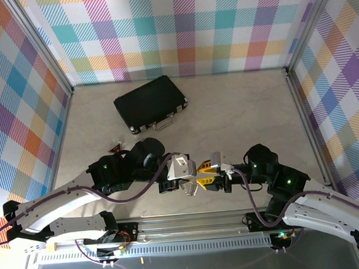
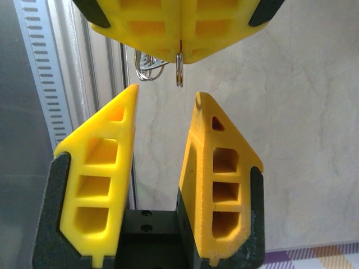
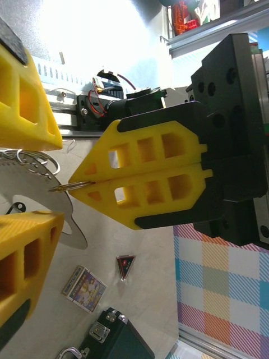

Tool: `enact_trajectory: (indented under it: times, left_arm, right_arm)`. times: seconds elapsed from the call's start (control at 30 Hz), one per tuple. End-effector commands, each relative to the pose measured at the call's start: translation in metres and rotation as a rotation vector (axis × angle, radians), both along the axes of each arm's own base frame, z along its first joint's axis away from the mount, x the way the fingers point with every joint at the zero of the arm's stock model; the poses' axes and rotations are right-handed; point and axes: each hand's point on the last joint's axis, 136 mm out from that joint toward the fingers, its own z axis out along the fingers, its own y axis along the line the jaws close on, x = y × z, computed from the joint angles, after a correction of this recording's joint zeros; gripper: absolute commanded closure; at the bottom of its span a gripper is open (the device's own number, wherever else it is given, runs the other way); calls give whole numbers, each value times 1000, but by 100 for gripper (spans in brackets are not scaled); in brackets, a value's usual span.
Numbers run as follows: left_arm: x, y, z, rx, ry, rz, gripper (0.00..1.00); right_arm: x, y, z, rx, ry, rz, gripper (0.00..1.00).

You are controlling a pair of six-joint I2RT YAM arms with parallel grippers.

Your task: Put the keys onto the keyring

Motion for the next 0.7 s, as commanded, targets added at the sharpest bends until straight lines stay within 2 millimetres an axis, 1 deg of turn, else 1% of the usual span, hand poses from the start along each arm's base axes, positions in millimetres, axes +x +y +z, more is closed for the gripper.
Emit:
enact_trajectory:
  times: [0.0,0.33,0.5,0.67]
  left_arm:
    - [-5,-2,13,-23,-14,-29,100]
    - [-5,-5,14,-19,-8,-41,100]
    - [-7,-7,9,-20,8,-46,100]
    - [-7,-7,7,-19,7,-49,100]
  right_arm:
    - [-5,2,20,46,-37,34,68]
    - [0,8,13,3,-39,35,67]
    - [-2,7,8,-6,-22,39,74]
    - [0,7,4,-24,-30,30,76]
